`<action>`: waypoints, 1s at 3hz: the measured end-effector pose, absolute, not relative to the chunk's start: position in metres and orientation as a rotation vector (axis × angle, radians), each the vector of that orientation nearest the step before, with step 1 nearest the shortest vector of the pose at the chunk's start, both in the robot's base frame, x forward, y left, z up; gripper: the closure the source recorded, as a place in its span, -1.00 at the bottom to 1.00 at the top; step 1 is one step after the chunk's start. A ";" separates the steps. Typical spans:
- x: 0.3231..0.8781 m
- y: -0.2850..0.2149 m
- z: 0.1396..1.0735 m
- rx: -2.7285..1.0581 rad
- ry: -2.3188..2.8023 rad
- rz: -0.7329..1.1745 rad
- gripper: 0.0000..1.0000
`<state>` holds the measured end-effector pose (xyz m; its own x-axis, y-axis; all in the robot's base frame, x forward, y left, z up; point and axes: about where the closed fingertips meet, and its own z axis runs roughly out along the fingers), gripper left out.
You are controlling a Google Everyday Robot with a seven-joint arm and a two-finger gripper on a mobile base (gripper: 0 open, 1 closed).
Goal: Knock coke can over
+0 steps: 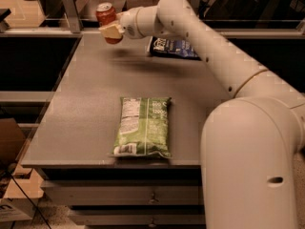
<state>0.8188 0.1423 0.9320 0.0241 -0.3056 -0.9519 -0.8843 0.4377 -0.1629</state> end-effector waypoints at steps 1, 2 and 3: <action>0.787 0.118 0.944 -1.279 1.572 0.541 0.94; 0.750 0.100 0.935 -1.483 1.642 0.480 0.59; 0.712 0.092 0.912 -1.709 1.726 0.433 0.11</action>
Offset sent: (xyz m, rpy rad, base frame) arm -0.1573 -0.0872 -0.0271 -0.6858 0.2035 0.3951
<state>0.7119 0.0915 0.9117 0.0736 -0.7537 -0.6531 -0.9726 0.0905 -0.2140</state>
